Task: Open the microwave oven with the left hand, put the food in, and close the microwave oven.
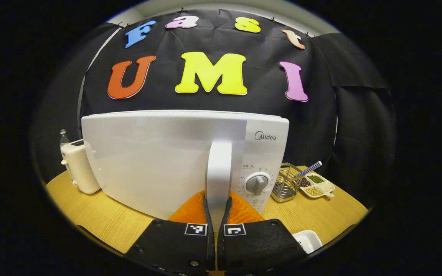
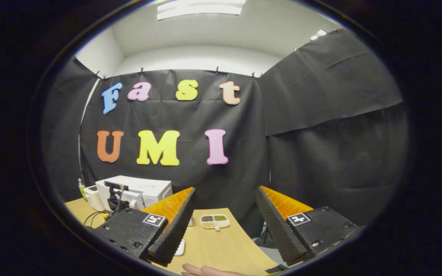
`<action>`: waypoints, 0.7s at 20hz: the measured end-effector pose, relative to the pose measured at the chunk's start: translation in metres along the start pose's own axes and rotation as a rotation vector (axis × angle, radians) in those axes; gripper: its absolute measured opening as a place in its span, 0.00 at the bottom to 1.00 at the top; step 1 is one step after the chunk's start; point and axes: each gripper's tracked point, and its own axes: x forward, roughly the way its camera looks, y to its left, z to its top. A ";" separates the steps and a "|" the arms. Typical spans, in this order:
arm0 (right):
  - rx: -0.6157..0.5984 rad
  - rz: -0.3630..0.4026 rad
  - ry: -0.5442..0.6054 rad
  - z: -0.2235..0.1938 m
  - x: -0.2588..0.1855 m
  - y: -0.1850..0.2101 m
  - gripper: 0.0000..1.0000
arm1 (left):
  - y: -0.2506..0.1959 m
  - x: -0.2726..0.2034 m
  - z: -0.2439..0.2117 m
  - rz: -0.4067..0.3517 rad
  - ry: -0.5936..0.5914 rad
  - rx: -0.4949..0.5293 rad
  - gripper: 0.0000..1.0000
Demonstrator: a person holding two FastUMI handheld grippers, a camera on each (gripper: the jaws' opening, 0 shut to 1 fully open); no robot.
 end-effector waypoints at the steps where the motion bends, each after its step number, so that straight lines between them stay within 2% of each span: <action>1: 0.007 0.004 0.008 -0.004 0.000 0.001 1.00 | 0.002 -0.012 -0.004 -0.015 0.003 -0.008 0.02; 3: 0.025 0.010 0.030 -0.009 -0.001 0.004 1.00 | 0.007 -0.032 -0.008 -0.050 0.008 -0.020 0.02; 4: 0.032 0.022 0.045 -0.013 -0.003 0.010 1.00 | 0.011 -0.046 -0.010 -0.076 -0.012 -0.014 0.06; 5: 0.038 0.042 0.050 -0.015 -0.006 0.018 0.91 | 0.015 -0.055 -0.005 -0.101 -0.048 -0.005 0.06; 6: 0.036 0.057 0.051 -0.014 -0.008 0.025 1.00 | 0.020 -0.066 -0.012 -0.118 -0.038 -0.005 0.05; 14: -0.020 0.117 0.060 -0.022 -0.023 0.071 1.00 | 0.074 -0.139 -0.024 -0.142 -0.035 0.026 0.06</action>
